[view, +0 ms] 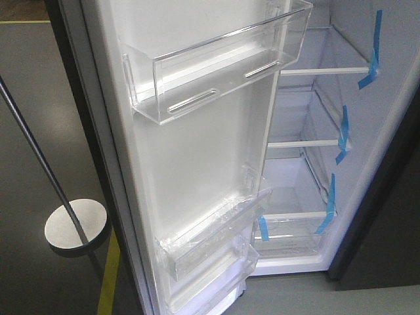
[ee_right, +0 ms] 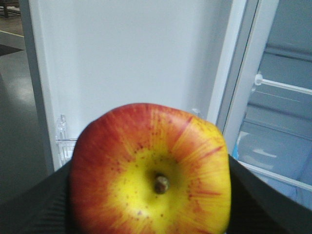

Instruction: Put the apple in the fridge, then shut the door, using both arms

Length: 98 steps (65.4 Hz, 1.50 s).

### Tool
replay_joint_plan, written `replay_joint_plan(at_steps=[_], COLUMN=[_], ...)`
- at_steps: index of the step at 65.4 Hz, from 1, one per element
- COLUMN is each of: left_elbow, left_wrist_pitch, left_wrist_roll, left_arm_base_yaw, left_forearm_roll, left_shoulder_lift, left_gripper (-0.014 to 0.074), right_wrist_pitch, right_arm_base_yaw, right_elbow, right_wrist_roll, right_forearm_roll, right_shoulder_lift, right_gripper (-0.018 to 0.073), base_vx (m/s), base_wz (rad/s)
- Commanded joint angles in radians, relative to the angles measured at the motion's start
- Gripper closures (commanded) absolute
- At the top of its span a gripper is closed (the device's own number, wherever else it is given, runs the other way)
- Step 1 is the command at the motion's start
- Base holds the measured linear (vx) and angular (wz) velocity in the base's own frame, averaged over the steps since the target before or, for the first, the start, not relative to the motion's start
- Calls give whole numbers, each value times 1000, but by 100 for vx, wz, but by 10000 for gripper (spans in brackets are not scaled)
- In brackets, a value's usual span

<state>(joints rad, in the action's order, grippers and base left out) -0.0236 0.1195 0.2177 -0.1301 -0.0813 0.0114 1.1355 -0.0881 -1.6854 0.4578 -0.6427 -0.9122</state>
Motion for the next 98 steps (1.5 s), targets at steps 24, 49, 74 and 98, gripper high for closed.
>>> replay_joint_plan(at_steps=[24,49,74,98], left_elbow=[17,17,17,17], left_wrist_pitch=[-71,-71,-71,-71], left_wrist_roll=[5,5,5,5], left_arm_base_yaw=[0,0,0,0], left_forearm_roll=[9,9,9,9], left_shoulder_lift=[15,15,15,15], left_gripper=[603,603,603,603], right_wrist_pitch=[-202,-204,-232,-211], right_arm_base_yaw=[-1,164,191,191], right_elbow=[-42,-344,-361,-361], right_wrist_roll=[387,460,409,404], right_forearm_roll=[-585,-574,-403,-382], right_shoulder_lift=[-383,-729,-855,-865], right_gripper=[335,330,288,-32], base_vx=[0,0,0,0], base_wz=[0,0,0,0])
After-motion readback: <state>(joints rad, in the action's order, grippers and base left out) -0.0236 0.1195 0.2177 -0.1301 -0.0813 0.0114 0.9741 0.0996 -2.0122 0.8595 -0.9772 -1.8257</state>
